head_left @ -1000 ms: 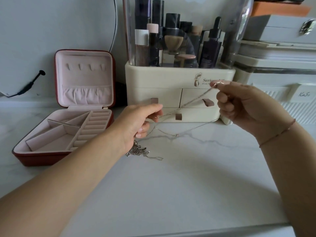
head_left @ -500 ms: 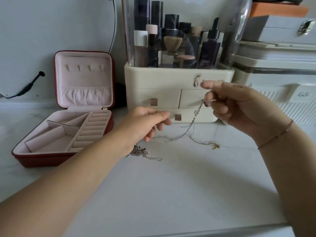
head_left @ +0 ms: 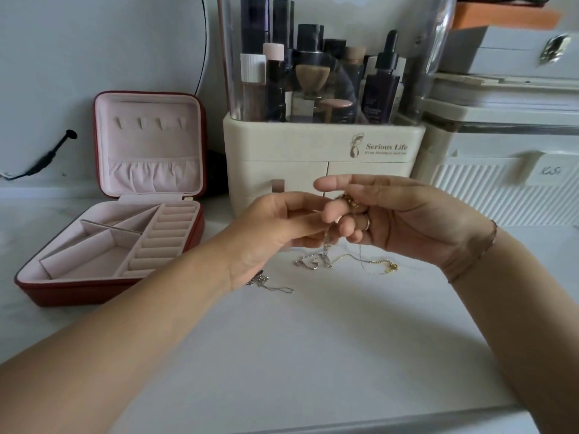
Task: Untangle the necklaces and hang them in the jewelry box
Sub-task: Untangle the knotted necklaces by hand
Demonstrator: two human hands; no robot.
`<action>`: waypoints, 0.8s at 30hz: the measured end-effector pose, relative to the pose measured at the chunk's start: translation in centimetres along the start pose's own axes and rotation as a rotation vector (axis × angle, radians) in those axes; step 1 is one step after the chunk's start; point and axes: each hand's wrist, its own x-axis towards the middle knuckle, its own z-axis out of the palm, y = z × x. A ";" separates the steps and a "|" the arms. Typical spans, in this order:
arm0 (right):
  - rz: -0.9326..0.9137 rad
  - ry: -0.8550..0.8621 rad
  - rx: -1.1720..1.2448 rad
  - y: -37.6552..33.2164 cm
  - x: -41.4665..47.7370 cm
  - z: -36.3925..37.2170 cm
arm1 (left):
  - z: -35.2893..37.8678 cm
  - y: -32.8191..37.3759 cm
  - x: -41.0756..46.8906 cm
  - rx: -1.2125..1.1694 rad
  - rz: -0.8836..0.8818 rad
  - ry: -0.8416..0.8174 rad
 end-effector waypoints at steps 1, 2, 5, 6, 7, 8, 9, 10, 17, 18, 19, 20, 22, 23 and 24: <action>0.005 0.010 -0.035 0.1 0.0 0.1 | 0.1 -0.1 -0.1 0.010 -0.003 0.019; 0.012 0.026 -0.082 0.1 0.0 0.2 | 0.1 -0.2 -0.1 0.030 -0.011 0.040; 0.026 0.132 -0.291 0.1 0.0 0.2 | 0.0 -0.4 0.1 0.084 -0.034 0.096; 0.024 0.178 -0.369 0.2 0.1 0.2 | 0.0 -0.5 0.1 0.091 -0.034 0.116; 0.021 0.222 -0.437 0.3 0.2 0.2 | -0.1 -0.5 0.2 0.097 -0.031 0.139; 0.017 0.258 -0.501 0.5 0.3 0.1 | -0.2 -0.5 0.2 0.103 -0.026 0.159; 0.014 0.286 -0.577 0.6 0.5 0.2 | -0.3 -0.5 0.3 0.113 -0.021 0.173; 0.009 0.308 -0.664 0.8 0.6 0.4 | -0.3 -0.5 0.3 0.121 -0.017 0.179; -0.082 0.420 -0.973 0.9 0.5 0.9 | -0.3 -0.5 0.5 0.043 -0.048 0.202; -0.083 0.406 -1.014 0.9 0.5 0.9 | -0.3 -0.5 0.5 0.016 -0.051 0.208; -0.083 0.391 -1.038 0.8 0.5 1.0 | -0.4 -0.4 0.6 -0.018 -0.053 0.214; -0.089 0.381 -1.042 0.8 0.4 1.2 | -0.4 -0.4 0.6 -0.057 -0.057 0.216; -0.122 0.388 -1.009 0.8 0.5 1.2 | -0.4 -0.3 0.7 -0.113 -0.065 0.214; -0.138 0.401 -0.974 0.8 0.5 1.2 | -0.3 -0.3 0.7 -0.115 -0.066 0.210; -0.149 0.414 -0.922 0.7 0.6 1.1 | -0.3 -0.3 0.7 -0.099 -0.066 0.206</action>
